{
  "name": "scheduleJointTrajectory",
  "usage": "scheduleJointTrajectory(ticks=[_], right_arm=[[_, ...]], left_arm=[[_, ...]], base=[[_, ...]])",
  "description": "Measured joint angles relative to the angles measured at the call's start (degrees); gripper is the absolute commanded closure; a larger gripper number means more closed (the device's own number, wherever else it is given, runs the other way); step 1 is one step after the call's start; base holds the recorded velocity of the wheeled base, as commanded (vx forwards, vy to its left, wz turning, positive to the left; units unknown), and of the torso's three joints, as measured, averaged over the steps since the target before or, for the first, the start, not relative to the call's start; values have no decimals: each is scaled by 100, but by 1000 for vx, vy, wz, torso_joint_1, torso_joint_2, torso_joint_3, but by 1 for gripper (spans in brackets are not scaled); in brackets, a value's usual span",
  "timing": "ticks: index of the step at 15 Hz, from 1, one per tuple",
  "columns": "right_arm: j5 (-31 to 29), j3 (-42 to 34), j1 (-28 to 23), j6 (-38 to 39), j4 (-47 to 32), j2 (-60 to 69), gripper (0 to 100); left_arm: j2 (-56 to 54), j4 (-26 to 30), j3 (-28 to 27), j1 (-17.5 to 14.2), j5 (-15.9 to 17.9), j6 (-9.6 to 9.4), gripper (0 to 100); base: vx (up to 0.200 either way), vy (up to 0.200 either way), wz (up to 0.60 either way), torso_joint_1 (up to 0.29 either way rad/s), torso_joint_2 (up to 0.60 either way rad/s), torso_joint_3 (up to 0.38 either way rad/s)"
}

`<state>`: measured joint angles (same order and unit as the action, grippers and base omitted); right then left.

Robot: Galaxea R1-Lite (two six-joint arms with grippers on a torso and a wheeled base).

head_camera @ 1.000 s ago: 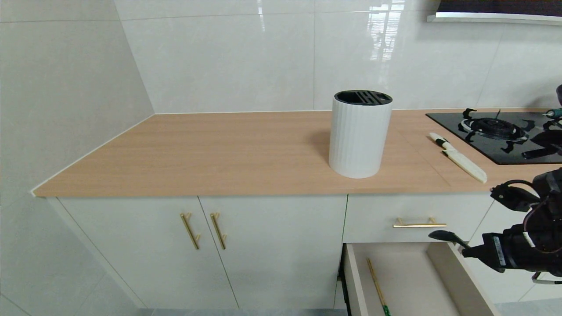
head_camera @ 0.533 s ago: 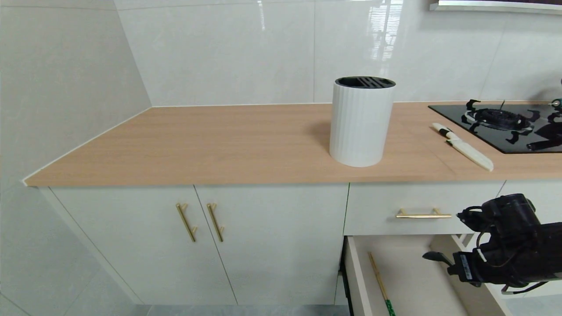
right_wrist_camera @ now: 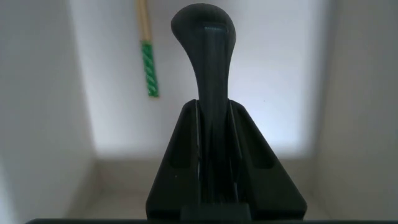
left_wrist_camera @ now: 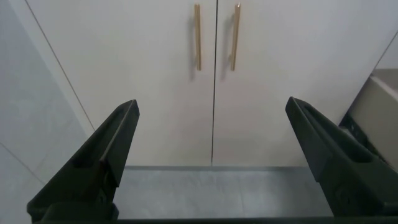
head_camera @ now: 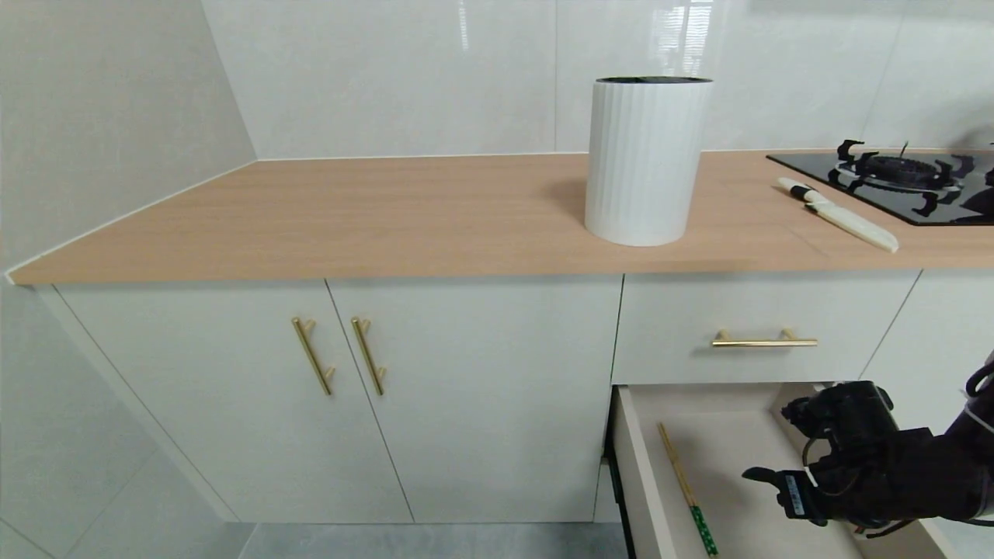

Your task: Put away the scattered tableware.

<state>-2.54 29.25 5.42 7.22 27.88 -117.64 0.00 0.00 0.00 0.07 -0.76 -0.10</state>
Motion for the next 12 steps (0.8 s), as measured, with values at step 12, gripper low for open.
scheduleJointTrajectory(ticks=[12], right_arm=[[-2,-160,0,-277,1312,-818,100]], left_arm=[[0,0,0,2,0,0,0]], base=[[0,0,0,-21,198,168]])
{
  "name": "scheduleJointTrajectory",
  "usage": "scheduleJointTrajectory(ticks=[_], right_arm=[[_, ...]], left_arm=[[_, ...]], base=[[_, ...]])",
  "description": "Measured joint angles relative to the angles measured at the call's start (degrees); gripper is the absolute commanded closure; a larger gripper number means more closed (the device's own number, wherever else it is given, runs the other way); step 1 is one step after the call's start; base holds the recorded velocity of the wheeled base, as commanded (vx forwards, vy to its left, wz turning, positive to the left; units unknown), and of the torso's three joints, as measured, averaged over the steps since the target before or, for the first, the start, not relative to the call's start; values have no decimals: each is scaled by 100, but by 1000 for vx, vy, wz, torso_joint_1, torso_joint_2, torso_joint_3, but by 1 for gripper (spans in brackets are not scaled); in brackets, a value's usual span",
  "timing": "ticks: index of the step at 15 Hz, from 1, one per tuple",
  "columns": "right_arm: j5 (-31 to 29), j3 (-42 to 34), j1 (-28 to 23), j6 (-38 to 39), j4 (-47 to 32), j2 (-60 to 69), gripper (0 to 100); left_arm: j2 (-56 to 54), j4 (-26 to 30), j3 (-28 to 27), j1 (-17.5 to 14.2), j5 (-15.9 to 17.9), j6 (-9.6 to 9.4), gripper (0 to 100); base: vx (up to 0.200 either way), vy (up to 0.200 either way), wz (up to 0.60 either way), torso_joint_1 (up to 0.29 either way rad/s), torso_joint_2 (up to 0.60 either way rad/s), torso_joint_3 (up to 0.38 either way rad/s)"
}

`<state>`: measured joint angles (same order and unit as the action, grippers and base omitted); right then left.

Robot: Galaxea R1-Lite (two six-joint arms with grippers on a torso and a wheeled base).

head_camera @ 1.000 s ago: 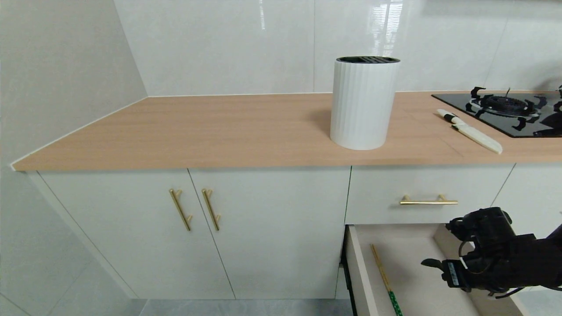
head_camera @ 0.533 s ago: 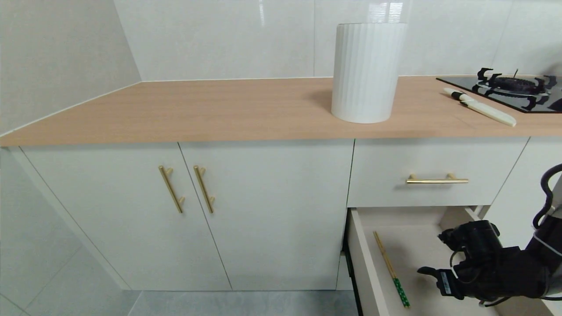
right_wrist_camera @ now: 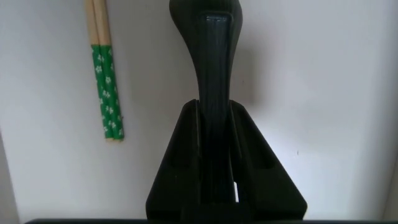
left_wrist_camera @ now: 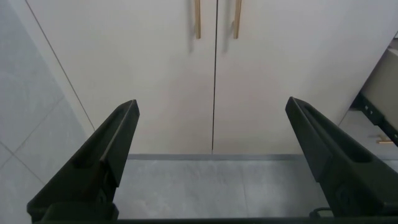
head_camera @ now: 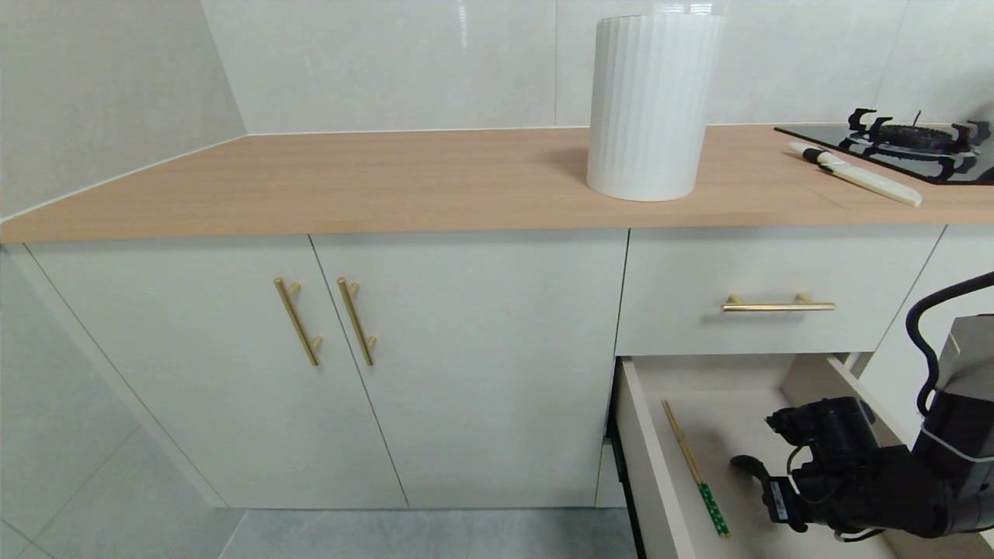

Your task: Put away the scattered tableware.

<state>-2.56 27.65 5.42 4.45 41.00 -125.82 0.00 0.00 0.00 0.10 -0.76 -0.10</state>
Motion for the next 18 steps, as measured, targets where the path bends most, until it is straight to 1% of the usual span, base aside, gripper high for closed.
scheduleJointTrajectory(ticks=[2,4,7,8,14,16,18], right_arm=[[-6,-20,0,-101,126,-89,100],[-23,-39,0,-117,655,-232,100],[-59,-119,0,-141,1242,-475,100],[-59,-177,0,-166,1345,-538,0],[-61,-384,0,-216,1868,-602,0],[-61,-651,-17,-213,2365,-433,0],[-61,-913,-22,-224,2600,-28,0]], left_arm=[[0,0,0,0,0,0,0],[0,0,0,0,0,0,0],[0,0,0,-2,-2,0,0],[0,0,0,-2,-2,0,0],[0,0,0,0,-2,0,0],[0,0,0,-2,-2,2,0],[0,0,0,0,-2,2,0]], base=[[0,0,0,0,0,0],[0,0,0,0,0,0],[0,0,0,0,0,0],[0,0,0,0,0,0],[0,0,0,0,0,0],[0,0,0,0,0,0],[0,0,0,0,0,0]])
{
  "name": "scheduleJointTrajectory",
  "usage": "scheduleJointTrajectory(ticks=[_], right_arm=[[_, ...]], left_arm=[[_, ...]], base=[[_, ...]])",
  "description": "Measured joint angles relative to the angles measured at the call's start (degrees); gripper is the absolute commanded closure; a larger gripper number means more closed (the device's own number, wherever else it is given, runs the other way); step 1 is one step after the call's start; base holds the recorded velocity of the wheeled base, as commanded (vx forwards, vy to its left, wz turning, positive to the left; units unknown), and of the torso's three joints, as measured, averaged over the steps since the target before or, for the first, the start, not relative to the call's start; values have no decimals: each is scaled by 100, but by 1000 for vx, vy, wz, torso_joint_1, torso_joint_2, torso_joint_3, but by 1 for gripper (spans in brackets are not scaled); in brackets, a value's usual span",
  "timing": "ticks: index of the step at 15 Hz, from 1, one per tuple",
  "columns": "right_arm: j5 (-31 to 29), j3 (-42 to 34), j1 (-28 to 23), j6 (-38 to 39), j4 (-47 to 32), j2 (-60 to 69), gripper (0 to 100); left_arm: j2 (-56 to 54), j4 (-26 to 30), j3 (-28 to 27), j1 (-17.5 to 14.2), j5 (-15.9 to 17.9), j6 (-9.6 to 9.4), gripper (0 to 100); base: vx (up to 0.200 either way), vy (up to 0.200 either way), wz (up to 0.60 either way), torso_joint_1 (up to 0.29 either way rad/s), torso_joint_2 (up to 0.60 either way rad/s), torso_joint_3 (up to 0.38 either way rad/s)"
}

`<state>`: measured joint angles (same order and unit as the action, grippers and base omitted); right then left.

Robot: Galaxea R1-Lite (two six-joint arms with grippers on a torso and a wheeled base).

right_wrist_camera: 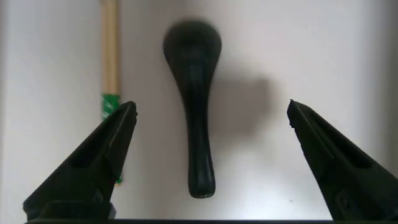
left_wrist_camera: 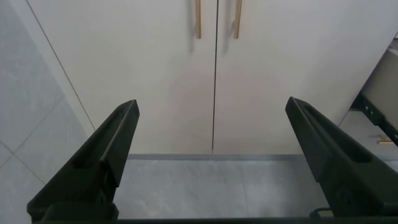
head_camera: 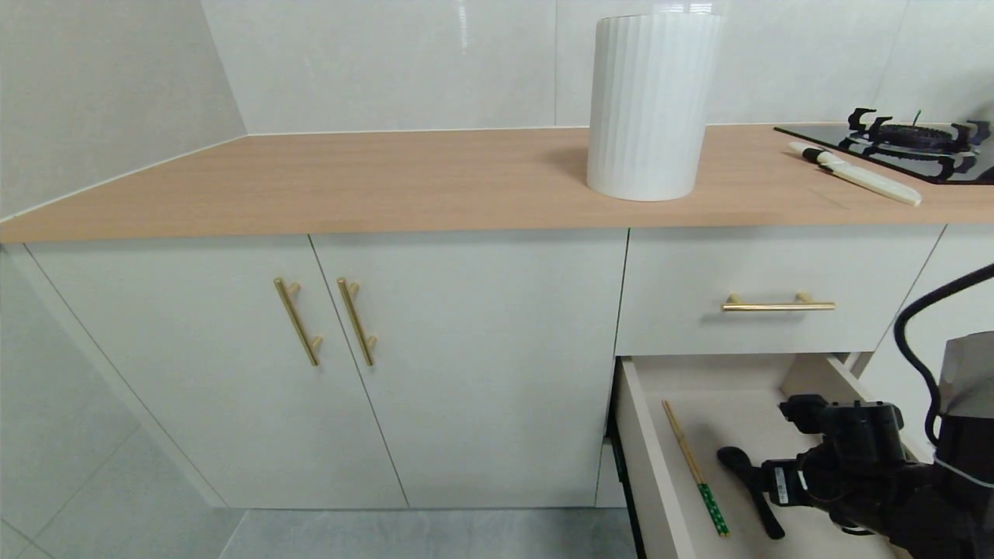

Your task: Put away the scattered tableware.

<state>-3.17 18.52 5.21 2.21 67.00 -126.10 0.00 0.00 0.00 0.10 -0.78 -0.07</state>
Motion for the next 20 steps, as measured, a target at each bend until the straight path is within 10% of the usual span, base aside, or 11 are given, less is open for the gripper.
scheduleJointTrajectory(ticks=[9,20], right_arm=[[-161,-405,9,-419,-1089,2960,0],[428,1397,28,-1008,-8079,5904,0]], left_arm=[[0,0,0,0,0,-9,0],[0,0,0,0,-4,-2,0]], base=[[-22,0,0,0,1,0],[-109,0,0,0,2,1]])
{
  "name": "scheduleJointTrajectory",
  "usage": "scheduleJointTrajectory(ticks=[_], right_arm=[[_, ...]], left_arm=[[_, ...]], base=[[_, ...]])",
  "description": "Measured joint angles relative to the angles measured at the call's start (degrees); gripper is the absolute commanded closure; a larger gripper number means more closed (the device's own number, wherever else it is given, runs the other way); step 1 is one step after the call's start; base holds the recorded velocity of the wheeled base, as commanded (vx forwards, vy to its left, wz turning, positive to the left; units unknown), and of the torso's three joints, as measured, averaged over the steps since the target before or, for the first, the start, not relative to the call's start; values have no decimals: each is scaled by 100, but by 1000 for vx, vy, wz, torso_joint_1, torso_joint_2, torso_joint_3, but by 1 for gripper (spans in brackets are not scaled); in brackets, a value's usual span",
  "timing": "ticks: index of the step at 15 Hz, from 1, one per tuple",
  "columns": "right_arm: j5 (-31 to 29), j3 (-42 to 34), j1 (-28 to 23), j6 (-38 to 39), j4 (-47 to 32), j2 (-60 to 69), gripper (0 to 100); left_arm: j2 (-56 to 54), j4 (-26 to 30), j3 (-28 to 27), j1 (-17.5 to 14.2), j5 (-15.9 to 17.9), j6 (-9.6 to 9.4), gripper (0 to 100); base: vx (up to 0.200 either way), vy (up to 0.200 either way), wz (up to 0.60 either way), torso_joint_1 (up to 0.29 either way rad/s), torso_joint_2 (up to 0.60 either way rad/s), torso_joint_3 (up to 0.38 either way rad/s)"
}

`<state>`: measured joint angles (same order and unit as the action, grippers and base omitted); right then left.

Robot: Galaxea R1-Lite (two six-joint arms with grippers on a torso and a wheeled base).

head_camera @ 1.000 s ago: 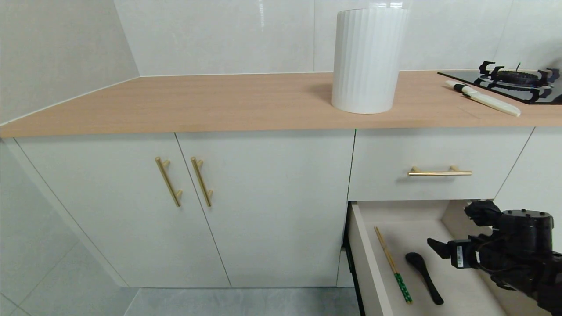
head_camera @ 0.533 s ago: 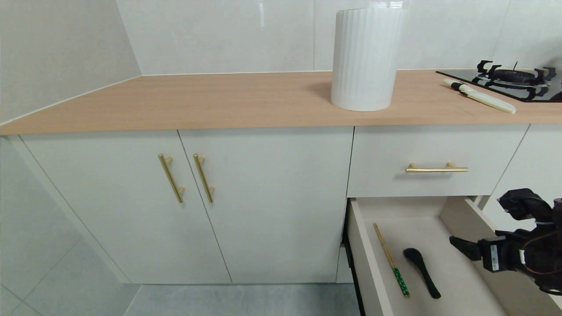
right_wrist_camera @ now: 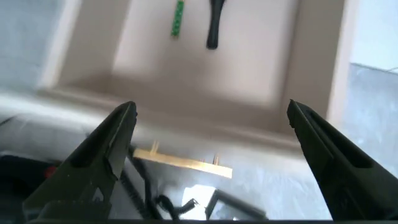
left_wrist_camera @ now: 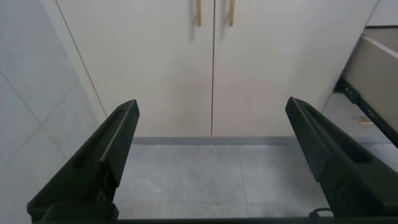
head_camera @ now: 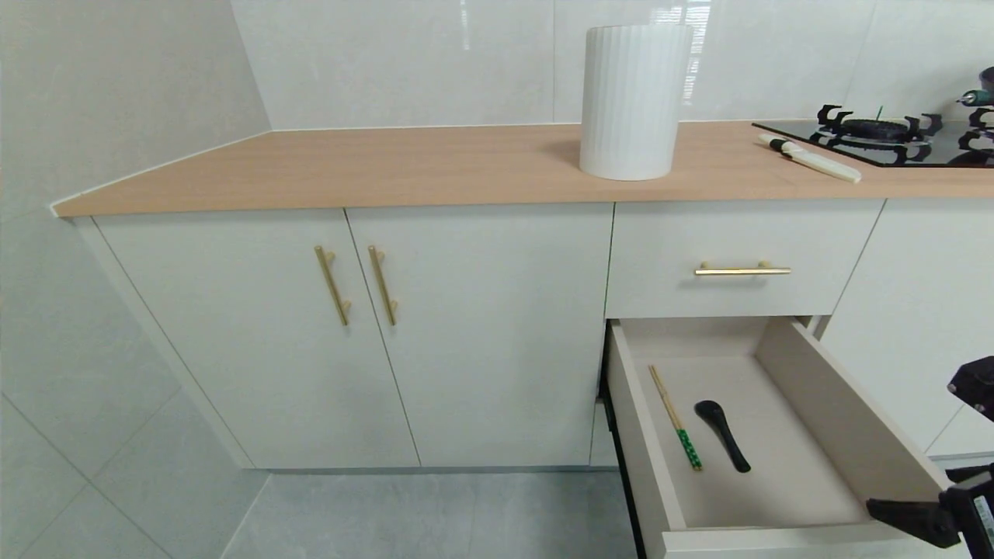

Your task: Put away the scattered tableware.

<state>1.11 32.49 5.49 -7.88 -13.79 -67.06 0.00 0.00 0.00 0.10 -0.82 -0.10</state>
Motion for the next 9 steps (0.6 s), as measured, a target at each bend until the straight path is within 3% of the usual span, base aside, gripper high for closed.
scheduleJointTrajectory(ticks=[2,9], right_arm=[[4,439,0,0,-1011,-61,0],[-29,692,230,29,-1829,-1687,0]], left_arm=[[0,0,0,0,2,-1,0],[0,2,0,-2,-5,0,0]], base=[[0,0,0,0,0,0],[0,0,0,0,0,0]])
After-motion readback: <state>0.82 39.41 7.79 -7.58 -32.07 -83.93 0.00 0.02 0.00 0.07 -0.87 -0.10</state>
